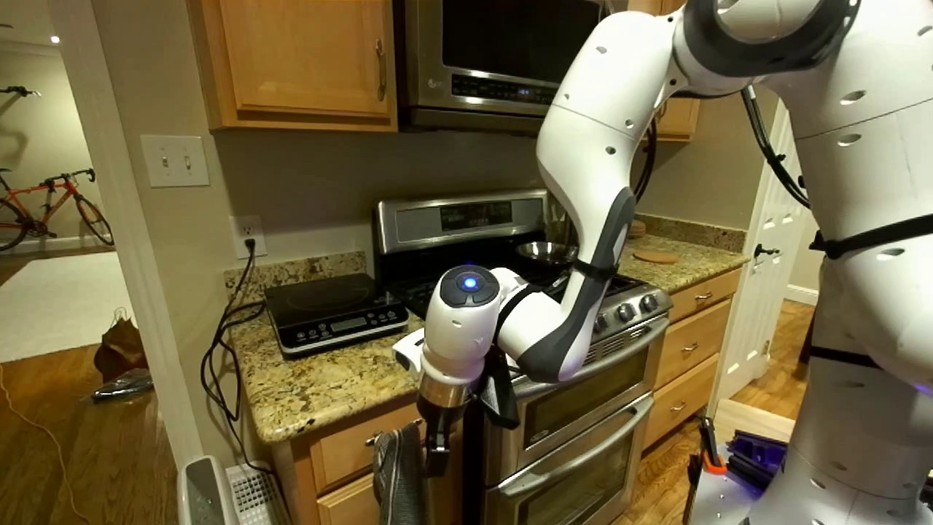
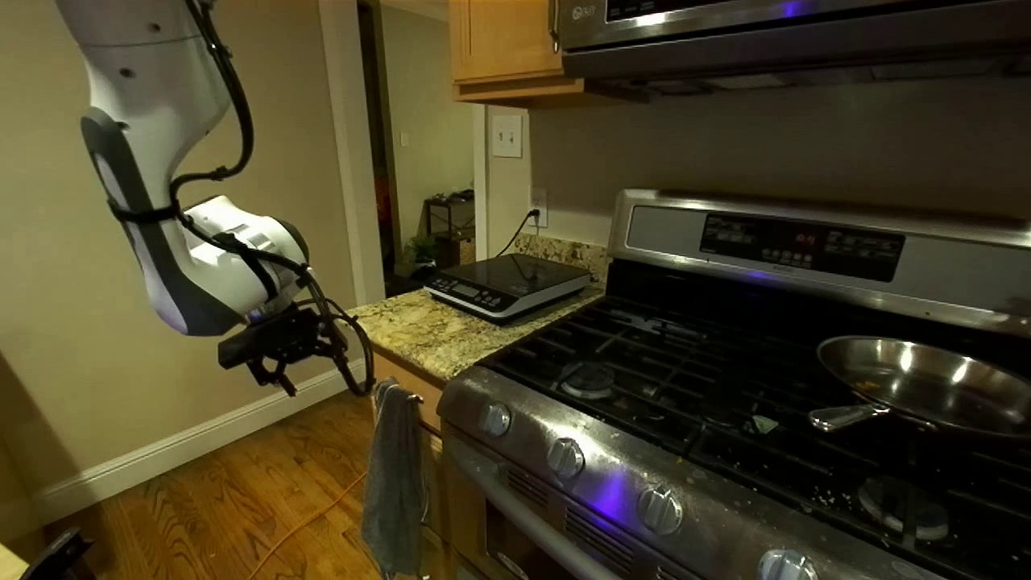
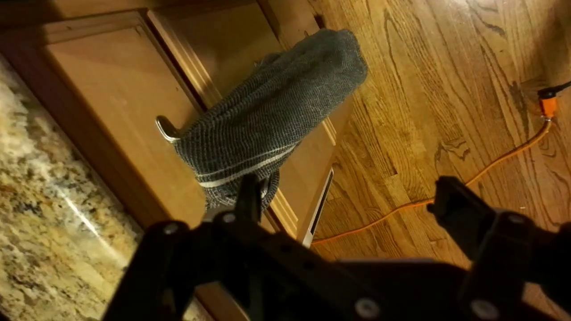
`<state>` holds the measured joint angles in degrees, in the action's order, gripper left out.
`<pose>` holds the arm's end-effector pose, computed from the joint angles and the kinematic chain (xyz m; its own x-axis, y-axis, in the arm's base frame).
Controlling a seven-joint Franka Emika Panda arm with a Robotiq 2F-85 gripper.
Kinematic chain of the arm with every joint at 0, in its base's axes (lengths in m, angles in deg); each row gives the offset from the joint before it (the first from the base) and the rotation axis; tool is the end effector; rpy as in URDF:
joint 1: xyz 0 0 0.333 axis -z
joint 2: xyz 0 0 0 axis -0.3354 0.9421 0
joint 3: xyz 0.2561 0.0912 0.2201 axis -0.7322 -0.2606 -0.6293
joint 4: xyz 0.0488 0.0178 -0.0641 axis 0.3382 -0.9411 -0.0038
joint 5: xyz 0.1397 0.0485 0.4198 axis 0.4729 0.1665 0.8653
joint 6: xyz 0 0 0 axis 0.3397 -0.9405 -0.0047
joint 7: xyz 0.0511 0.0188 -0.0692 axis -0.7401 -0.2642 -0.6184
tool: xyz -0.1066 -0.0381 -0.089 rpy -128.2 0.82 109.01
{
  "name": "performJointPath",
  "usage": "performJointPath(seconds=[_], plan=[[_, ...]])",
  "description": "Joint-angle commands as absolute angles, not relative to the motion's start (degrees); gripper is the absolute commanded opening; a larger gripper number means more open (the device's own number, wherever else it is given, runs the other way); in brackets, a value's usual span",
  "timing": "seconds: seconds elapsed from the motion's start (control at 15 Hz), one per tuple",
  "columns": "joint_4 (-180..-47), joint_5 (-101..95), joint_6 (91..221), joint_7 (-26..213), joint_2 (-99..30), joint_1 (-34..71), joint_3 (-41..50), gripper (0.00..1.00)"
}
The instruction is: Open the first top drawer
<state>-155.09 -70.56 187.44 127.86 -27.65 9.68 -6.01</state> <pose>0.5000 0.1995 0.1096 0.6916 0.7019 0.1706 0.6389 -0.7046 0.3088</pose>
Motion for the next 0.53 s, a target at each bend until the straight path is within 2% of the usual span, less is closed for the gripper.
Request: performJointPath(seconds=[0.0, 0.47], plan=[[-149.1, -78.7, 186.2, 134.3, -22.6, 6.6, -2.8, 1.00], [-146.7, -80.6, 186.3, 133.6, -19.6, 7.4, -2.9, 1.00]])
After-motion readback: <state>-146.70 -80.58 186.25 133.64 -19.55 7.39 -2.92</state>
